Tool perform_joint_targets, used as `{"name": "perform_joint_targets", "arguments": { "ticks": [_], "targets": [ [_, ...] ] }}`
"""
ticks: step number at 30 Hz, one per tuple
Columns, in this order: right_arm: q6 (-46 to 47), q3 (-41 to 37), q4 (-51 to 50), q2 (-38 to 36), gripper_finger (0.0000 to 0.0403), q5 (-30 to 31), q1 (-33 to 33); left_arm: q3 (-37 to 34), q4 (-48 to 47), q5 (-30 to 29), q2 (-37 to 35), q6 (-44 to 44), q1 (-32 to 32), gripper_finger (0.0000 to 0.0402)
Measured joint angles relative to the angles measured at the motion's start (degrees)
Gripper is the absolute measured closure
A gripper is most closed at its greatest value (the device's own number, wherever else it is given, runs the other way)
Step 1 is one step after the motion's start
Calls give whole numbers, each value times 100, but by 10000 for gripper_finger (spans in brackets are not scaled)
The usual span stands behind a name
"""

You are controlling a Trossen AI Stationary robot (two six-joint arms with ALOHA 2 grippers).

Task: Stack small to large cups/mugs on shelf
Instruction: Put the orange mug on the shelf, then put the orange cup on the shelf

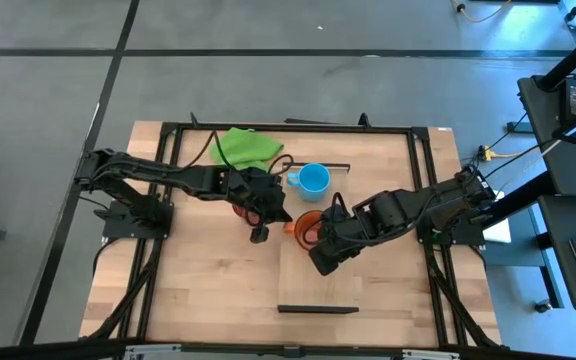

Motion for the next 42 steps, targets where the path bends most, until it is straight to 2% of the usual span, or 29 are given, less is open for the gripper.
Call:
{"name": "perform_joint_targets", "arguments": {
  "ticks": [19, 23, 29, 34, 37, 39, 42],
  "targets": [
    [-507, 0, -85, 0, 400, 57, -239, 1, -212, -181, -2, 27, 32, 399],
    [-467, 0, -226, 0, 395, 176, -238, -2, -503, -391, -55, 180, 141, 401],
    [-430, -2, -290, -147, 345, 603, -151, 1, -732, -397, -503, 350, 447, 386],
    [-338, 0, -475, -315, 289, 685, -48, 1, -1858, -427, -1168, 358, 534, 368],
    [-142, 0, -731, -442, 256, 792, 93, -42, -2591, -736, -1437, 446, 607, 356],
    [14, 0, -931, -530, 237, 958, 207, -272, -2674, -876, -1571, 533, 733, 347],
    [314, 0, -1339, -645, 218, 1226, 356, -846, -2614, -693, -1624, 544, 1020, 333]
  ]
}}
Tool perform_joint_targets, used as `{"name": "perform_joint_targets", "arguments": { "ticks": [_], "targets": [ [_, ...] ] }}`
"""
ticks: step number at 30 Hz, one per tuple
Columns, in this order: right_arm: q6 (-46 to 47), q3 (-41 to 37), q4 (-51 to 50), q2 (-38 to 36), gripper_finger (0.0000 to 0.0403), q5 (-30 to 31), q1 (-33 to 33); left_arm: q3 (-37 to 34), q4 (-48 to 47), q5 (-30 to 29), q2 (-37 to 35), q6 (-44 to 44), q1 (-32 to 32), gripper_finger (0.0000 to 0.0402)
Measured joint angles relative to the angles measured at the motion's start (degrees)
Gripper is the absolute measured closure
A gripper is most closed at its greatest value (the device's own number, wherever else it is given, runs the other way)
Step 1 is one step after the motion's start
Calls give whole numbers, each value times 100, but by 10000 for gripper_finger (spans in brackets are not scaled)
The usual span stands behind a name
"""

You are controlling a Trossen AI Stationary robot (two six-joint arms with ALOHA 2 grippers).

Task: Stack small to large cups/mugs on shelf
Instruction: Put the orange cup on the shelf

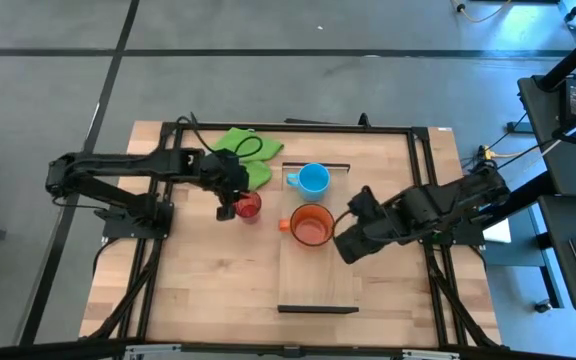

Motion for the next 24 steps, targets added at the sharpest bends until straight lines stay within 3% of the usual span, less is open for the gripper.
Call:
{"name": "perform_joint_targets", "arguments": {
  "ticks": [5, 16, 24],
  "targets": [
    [327, 0, -52, -114, 203, 402, 157, -689, 142, 273, -13, -211, 393, 313],
    [351, 0, -60, -120, 196, 386, 171, -716, 446, 181, -64, -66, 624, 300],
    [331, 0, -62, -118, 196, 412, 171, -716, 430, 294, 358, 229, 853, 297]
  ]
}}
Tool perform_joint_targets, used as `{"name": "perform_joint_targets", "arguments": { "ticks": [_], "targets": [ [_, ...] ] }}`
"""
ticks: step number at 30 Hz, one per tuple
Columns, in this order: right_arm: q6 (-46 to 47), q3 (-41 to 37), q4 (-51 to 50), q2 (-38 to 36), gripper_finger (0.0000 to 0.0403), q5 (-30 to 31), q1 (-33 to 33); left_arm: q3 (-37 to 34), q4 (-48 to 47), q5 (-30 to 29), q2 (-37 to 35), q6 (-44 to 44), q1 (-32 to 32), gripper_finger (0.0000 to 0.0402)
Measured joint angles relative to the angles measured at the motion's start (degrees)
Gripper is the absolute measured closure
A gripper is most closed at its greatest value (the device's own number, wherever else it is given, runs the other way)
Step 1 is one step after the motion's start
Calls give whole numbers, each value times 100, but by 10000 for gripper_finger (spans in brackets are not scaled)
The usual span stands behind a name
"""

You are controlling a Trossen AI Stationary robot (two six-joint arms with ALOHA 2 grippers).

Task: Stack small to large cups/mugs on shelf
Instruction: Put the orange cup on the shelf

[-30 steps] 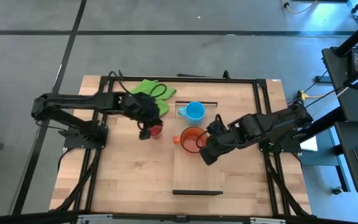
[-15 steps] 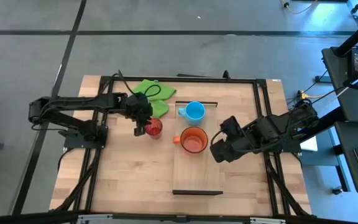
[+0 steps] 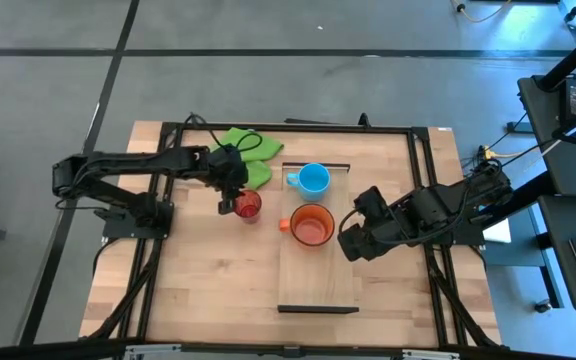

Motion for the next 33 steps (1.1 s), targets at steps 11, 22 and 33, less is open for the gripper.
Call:
{"name": "perform_joint_targets", "arguments": {
  "ticks": [11, 22, 33],
  "targets": [
    [-7, 0, -2, 0, 196, 9, -2, 0, 6, -27, 488, 333, 3, 323],
    [-32, 0, -2, -15, 200, 66, -17, 12, -56, 222, 304, -40, 3, 396],
    [-21, 0, -7, -511, 243, 681, -71, 3349, -2941, -451, 51, -1681, -1188, 398]
  ]
}}
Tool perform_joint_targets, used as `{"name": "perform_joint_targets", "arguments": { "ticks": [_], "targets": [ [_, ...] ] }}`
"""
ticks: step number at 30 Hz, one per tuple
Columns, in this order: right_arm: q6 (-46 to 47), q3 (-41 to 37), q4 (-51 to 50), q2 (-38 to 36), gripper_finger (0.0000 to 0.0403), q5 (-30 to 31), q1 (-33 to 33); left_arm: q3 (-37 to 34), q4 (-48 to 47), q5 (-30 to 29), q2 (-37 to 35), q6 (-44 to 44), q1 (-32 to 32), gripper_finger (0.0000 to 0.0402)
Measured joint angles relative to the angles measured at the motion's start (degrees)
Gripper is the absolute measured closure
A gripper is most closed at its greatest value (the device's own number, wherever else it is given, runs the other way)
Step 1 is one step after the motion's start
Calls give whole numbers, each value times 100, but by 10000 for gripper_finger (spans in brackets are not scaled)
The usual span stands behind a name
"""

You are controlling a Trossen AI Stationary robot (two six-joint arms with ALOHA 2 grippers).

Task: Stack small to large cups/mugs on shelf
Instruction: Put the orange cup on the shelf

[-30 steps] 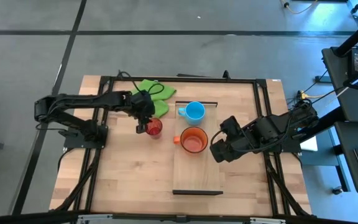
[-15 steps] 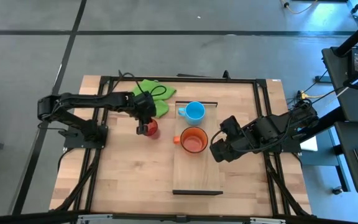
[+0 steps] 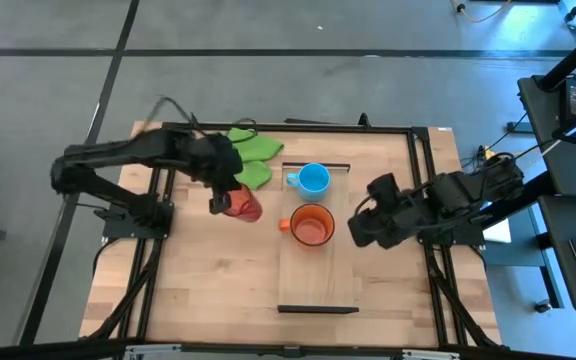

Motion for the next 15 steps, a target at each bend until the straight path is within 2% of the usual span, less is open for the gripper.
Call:
{"name": "perform_joint_targets", "arguments": {
  "ticks": [4, 7, 15],
  "targets": [
    [-19, -186, -1, -210, 239, 212, -115, 1559, -632, -612, 426, -1127, -647, 398],
    [-114, -540, -2, -382, 228, 85, -156, 2399, -911, -912, 807, -1665, -1107, 398],
    [324, -1678, 4, -905, 211, -368, 2, 3472, -1014, -675, 2002, -2387, -2263, 399]
  ]
}}
